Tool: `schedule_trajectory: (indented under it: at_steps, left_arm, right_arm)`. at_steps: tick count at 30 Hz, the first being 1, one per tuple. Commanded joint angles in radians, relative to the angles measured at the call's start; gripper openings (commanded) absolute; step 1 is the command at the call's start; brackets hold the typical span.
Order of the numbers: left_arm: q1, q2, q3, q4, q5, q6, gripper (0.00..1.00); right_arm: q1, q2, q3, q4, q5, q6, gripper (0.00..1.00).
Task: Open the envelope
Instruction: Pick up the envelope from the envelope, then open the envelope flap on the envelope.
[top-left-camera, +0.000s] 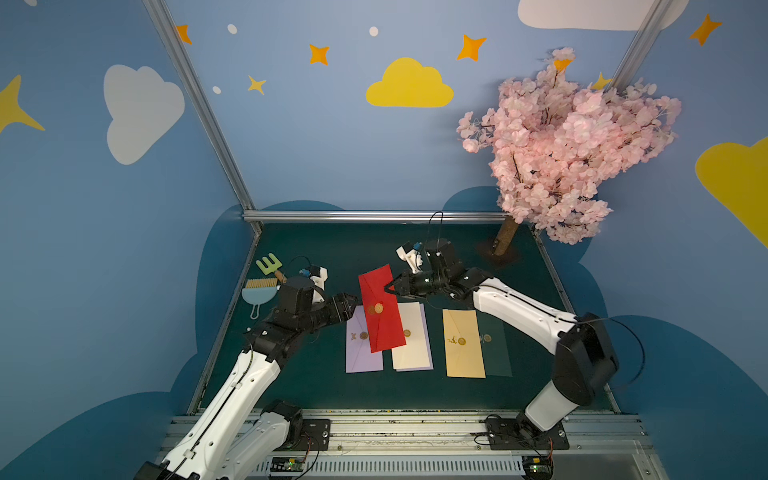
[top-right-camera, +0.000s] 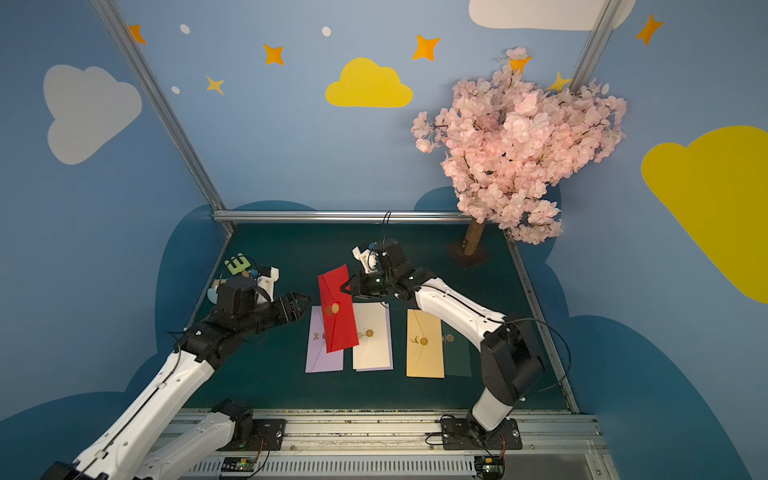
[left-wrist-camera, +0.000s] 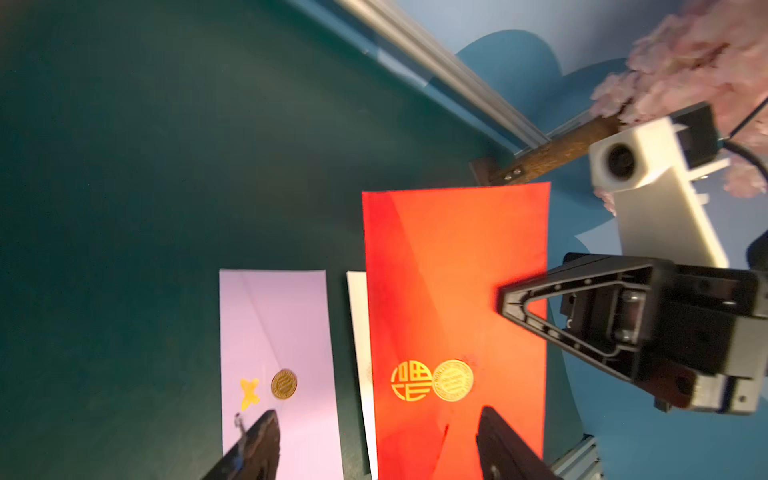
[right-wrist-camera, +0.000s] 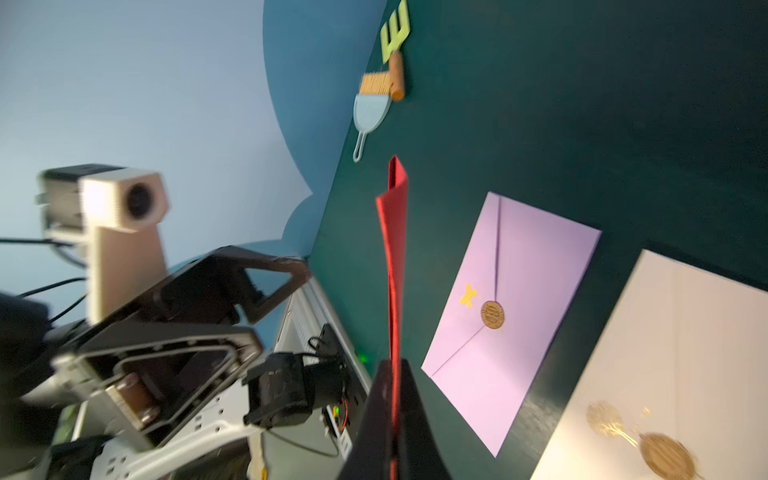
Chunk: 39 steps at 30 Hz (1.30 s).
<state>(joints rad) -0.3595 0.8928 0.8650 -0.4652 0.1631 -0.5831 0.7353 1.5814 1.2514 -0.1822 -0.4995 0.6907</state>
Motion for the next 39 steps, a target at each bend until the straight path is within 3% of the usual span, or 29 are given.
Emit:
schedule_trajectory:
  at_steps: [1, 8, 14, 20, 30, 39]
  left_arm:
    - [-0.091, -0.013, 0.065, -0.103, -0.138, 0.108, 0.76]
    - [-0.478, 0.124, 0.176, -0.199, -0.557, 0.209, 0.76]
    - [-0.641, 0.188, 0.102, -0.072, -0.684, 0.199, 0.77]
    - [-0.71, 0.193, -0.018, 0.103, -0.693, 0.244, 0.76]
    - [-0.719, 0.193, -0.096, 0.303, -0.607, 0.309, 0.78]
    - [-0.719, 0.206, -0.113, 0.352, -0.542, 0.305, 0.8]
  right_arm:
    - [0.028, -0.133, -0.082, -0.052, 0.255, 0.043, 0.0]
    - [0.062, -0.362, -0.18, -0.129, 0.493, 0.101, 0.0]
    - [0.07, -0.417, -0.205, -0.151, 0.585, 0.093, 0.0]
    - [0.08, -0.41, -0.196, -0.18, 0.622, 0.088, 0.0]
    - [0.103, -0.373, -0.145, -0.208, 0.653, 0.074, 0.0]
    - [0.126, -0.352, -0.101, -0.219, 0.666, 0.066, 0.0]
